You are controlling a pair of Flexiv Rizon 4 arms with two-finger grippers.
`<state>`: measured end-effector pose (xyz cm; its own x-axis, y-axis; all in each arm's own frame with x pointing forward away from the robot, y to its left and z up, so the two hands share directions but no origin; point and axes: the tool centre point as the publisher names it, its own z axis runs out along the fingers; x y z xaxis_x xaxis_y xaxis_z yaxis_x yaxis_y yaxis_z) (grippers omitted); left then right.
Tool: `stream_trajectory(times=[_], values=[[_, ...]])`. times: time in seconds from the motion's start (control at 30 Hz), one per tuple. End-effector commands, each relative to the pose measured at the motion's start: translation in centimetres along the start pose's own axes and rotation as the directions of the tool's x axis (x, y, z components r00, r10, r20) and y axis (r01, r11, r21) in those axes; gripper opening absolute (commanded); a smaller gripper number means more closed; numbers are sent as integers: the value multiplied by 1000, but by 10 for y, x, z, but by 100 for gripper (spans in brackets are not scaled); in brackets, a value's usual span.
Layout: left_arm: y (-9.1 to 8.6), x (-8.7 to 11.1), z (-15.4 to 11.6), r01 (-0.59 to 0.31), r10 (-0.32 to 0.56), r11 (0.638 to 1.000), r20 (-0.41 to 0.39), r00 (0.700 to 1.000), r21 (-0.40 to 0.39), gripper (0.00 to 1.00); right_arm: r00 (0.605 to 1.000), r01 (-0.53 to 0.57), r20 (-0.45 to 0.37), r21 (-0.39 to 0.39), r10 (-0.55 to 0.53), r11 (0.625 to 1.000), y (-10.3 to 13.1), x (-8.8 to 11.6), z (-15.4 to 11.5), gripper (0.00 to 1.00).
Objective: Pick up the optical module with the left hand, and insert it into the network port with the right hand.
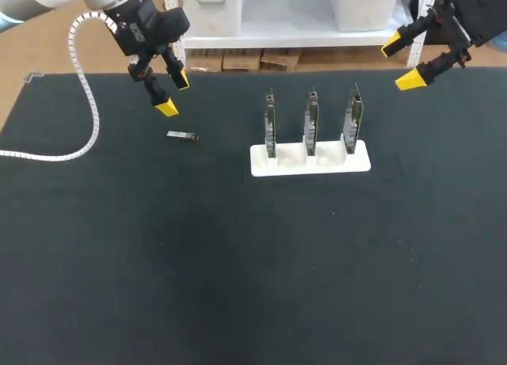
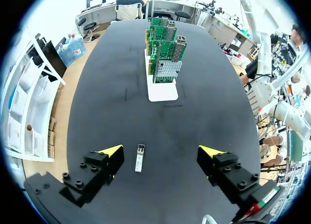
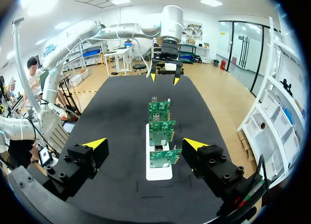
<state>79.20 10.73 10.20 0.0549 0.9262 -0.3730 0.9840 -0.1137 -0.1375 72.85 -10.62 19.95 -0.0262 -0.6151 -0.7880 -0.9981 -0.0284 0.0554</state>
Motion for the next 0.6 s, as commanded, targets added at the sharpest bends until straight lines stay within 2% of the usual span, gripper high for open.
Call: stream_trajectory(times=[0.03,0.17,0.33,0.6], values=[[-2,0,0,-1,1,1000,-2,1000,-4,100,1000,0,-1,4,0,1000,2,0,0,100],[-4,2,13,50,-49,999,-47,998,11,100,1000,0,-1,4,0,1000,2,0,0,100],[-17,12,24,114,-115,993,-71,991,-22,100,1000,0,-1,4,0,1000,2,0,0,100],[-33,22,27,104,-121,989,-162,979,-108,100,1000,0,-1,4,0,1000,2,0,0,100]])
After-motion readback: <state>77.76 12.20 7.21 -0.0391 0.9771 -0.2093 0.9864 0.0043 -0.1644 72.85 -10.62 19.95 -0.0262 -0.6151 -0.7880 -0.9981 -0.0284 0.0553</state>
